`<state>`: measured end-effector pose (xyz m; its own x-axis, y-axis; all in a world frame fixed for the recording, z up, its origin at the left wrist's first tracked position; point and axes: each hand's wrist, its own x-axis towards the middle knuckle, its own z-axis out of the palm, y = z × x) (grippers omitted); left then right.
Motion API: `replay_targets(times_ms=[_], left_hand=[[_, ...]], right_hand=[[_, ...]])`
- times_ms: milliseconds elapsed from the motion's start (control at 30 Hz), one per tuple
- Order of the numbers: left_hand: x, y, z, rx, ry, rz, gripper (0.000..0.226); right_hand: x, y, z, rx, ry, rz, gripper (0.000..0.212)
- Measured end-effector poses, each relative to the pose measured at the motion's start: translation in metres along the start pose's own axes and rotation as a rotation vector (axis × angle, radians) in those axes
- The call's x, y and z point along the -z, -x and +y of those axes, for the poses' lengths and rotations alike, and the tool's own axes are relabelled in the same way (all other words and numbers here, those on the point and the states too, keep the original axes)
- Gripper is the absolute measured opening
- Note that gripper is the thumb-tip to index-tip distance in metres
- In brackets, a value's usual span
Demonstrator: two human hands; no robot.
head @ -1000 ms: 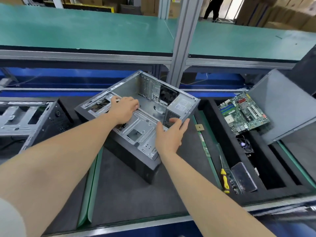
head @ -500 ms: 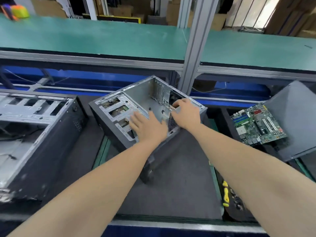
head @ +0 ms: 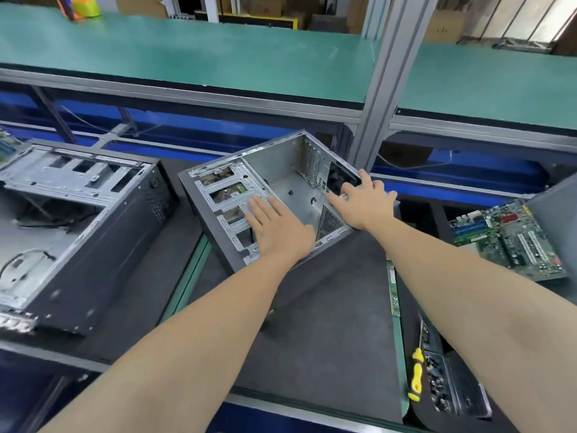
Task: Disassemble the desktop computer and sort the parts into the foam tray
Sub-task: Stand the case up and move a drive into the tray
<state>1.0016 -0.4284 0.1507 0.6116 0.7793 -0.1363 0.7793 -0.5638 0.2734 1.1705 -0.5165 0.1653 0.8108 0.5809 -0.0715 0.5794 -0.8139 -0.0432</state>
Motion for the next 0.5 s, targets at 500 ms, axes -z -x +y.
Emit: replay_targets(times_ms=[500], left_hand=[[0.017,-0.042,-0.059,-0.344,-0.157,-0.067,0.106]], right_hand=[[0.0,0.062,-0.029,-0.156,0.069,-0.036,0.083]])
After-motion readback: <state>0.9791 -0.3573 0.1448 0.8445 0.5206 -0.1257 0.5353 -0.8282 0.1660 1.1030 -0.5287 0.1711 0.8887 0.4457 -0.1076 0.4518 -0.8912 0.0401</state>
